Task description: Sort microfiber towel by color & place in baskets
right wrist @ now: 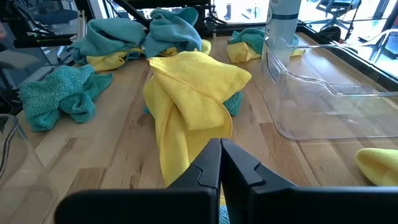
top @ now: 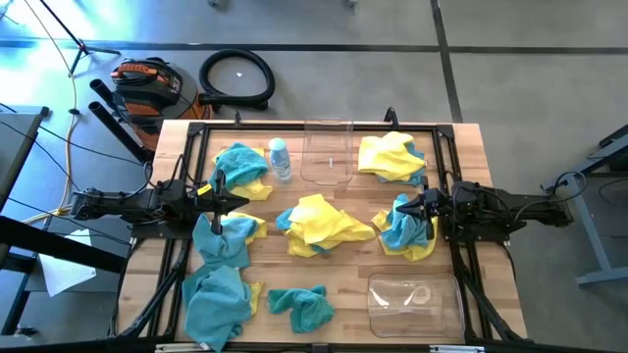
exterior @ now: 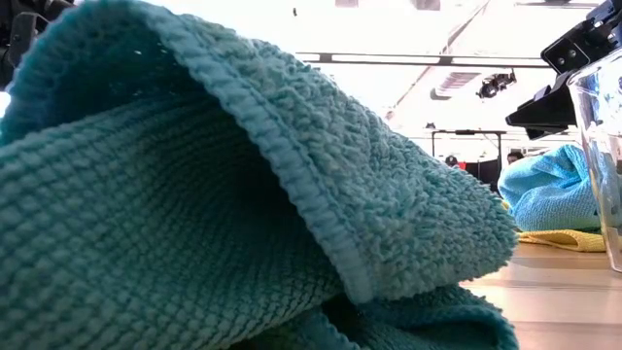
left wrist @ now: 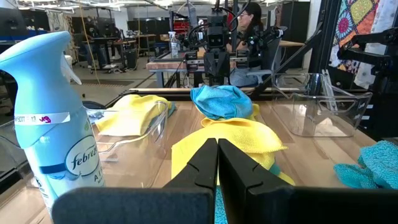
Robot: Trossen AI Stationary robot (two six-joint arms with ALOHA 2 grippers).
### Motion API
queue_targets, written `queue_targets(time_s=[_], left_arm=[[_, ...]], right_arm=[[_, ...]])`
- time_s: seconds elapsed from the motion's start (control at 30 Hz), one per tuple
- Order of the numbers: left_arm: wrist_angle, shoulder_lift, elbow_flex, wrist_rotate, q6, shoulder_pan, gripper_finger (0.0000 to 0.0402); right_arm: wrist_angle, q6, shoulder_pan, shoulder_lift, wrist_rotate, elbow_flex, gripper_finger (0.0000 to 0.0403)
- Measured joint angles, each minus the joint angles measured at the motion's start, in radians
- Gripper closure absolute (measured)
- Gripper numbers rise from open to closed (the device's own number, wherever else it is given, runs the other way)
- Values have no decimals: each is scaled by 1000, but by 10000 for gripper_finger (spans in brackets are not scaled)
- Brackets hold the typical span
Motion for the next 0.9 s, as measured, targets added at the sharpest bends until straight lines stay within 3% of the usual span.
queue_targets(time_s=[0.47, 0.67, 0.9], left_arm=[[4, 32, 0, -28, -3, 0, 402], [-50, 109, 51, -152, -8, -1, 401], [-56, 237, 149, -160, -8, -2, 401]], right_arm=[[0, 0, 0, 0, 0, 0, 402], [0, 0, 0, 0, 0, 0, 402], [0, 0, 0, 0, 0, 0, 402]])
